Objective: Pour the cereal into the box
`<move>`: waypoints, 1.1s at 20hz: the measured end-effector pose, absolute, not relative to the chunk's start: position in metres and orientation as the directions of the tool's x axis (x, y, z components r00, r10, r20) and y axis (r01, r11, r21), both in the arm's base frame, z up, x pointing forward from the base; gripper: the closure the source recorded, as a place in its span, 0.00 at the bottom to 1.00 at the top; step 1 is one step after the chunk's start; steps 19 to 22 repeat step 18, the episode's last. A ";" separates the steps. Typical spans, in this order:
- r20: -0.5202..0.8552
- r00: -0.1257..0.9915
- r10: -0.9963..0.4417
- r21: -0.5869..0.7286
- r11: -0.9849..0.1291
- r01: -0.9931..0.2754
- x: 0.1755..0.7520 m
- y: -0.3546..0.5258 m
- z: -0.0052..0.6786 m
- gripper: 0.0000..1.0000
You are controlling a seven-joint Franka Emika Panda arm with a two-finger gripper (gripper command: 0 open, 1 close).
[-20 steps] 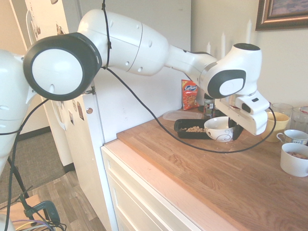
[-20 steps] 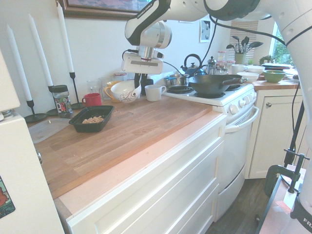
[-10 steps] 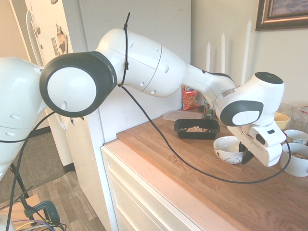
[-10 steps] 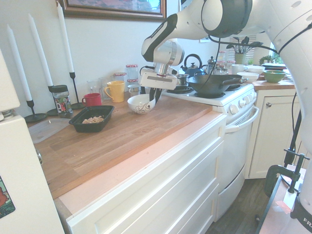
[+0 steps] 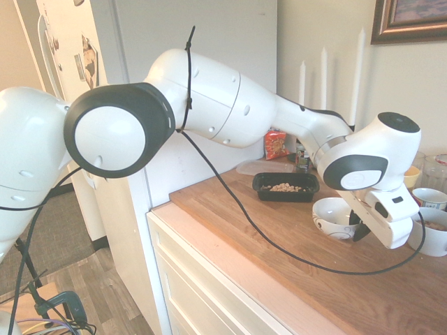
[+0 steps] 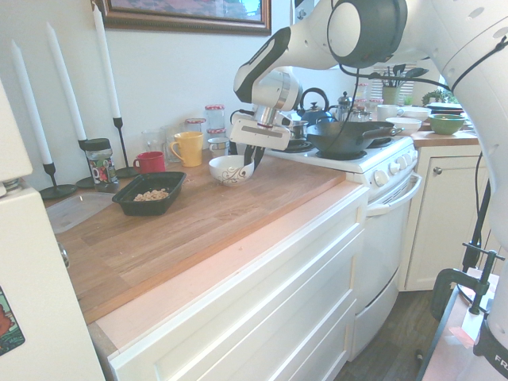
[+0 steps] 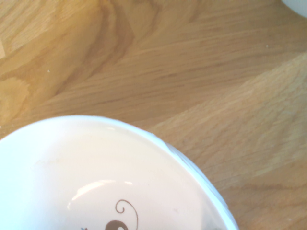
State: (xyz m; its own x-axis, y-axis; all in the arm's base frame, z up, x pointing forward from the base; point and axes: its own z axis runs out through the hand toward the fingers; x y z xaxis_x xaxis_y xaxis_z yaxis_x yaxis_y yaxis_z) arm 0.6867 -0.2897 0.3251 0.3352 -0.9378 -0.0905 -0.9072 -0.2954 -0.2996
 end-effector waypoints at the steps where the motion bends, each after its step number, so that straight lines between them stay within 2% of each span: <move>1: -0.091 0.336 -0.938 -0.301 -0.295 -0.907 0.687 -0.289 0.325 0.00; 10: 0.007 0.386 -0.922 -0.271 -0.373 -0.887 0.702 -0.264 0.324 0.00; 18: 0.184 0.452 -0.873 -0.188 -0.483 -0.855 0.708 -0.233 0.396 0.00; 22: 0.184 0.452 -0.873 -0.188 -0.483 -0.855 0.708 -0.233 0.396 0.00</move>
